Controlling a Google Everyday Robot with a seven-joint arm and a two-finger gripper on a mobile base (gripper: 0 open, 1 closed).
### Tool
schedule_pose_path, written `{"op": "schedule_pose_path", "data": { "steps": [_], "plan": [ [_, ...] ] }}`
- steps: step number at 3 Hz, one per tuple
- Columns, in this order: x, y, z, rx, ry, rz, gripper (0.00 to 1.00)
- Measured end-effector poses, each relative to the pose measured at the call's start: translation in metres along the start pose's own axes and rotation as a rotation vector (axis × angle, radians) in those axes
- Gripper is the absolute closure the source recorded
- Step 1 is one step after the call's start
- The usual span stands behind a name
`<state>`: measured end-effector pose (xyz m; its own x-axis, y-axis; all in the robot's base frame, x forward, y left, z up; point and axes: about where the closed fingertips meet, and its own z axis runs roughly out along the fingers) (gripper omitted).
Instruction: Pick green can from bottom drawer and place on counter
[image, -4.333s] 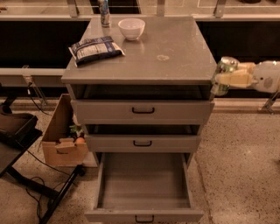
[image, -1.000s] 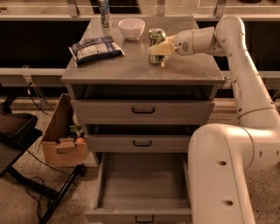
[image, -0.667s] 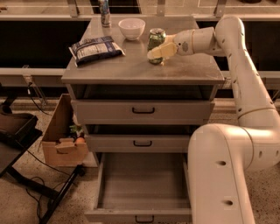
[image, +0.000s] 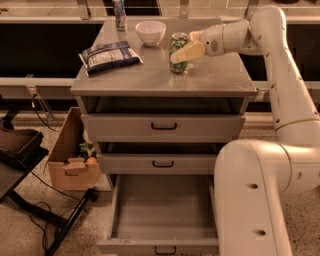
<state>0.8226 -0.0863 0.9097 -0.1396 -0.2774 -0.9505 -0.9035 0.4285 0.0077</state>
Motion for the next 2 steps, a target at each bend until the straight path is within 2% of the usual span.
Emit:
{"op": "schedule_pose_path", "data": {
  "steps": [1, 2],
  "plan": [
    [-0.052, 0.026, -0.071, 0.071, 0.174, -0.172, 0.00],
    [-0.110, 0.057, -0.178, 0.262, 0.464, -0.340, 0.00]
  ]
}}
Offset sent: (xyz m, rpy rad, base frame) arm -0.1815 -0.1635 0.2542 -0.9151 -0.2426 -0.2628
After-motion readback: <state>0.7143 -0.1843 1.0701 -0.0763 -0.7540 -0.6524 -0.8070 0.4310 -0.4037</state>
